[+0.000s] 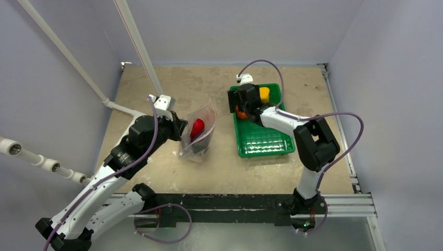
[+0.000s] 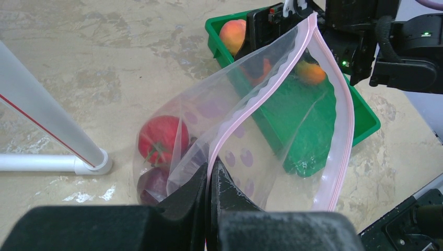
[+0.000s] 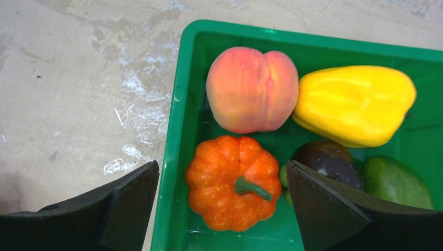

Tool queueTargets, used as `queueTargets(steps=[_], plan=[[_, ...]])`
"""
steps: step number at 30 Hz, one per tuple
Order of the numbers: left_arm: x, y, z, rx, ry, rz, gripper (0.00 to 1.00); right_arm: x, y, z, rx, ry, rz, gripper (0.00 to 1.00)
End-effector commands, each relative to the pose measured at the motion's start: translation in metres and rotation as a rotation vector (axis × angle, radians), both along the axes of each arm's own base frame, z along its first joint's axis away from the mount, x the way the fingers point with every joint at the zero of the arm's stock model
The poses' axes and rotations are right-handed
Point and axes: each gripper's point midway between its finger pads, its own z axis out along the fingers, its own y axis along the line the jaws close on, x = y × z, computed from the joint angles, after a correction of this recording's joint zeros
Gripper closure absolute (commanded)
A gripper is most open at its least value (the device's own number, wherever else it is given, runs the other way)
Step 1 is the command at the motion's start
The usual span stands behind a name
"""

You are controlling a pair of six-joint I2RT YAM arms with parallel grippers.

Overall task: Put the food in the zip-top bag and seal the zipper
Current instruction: Pick up the fake vegetable from the bin.

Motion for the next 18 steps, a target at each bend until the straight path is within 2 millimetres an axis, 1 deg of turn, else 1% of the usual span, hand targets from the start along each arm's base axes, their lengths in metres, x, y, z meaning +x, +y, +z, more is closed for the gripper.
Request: queueTargets(steps=[1, 4, 5, 9, 13, 18], plan=[[0.002, 0.001, 0.007, 0.001, -0.033, -0.004, 1.0, -0.001, 0.006, -0.01, 0.04, 0.013, 0.009, 0.06], [0.002, 0.0, 0.006, 0.001, -0.032, -0.007, 1.0, -0.001, 0.002, -0.017, 0.047, 0.027, -0.007, 0.06], [0.002, 0.0, 0.006, 0.002, -0.03, -0.007, 1.0, 0.0, 0.0, -0.017, 0.055, 0.027, -0.009, 0.06], [0.002, 0.0, 0.006, 0.003, -0.03, -0.007, 1.0, 0.002, -0.003, -0.007, 0.095, 0.01, -0.004, 0.06], [0.002, 0.0, 0.005, 0.004, -0.028, -0.007, 1.0, 0.005, -0.01, -0.005, 0.101, 0.008, -0.019, 0.06], [0.002, 0.001, 0.005, 0.004, -0.03, -0.004, 1.0, 0.004, -0.015, 0.008, 0.141, -0.017, -0.014, 0.07]])
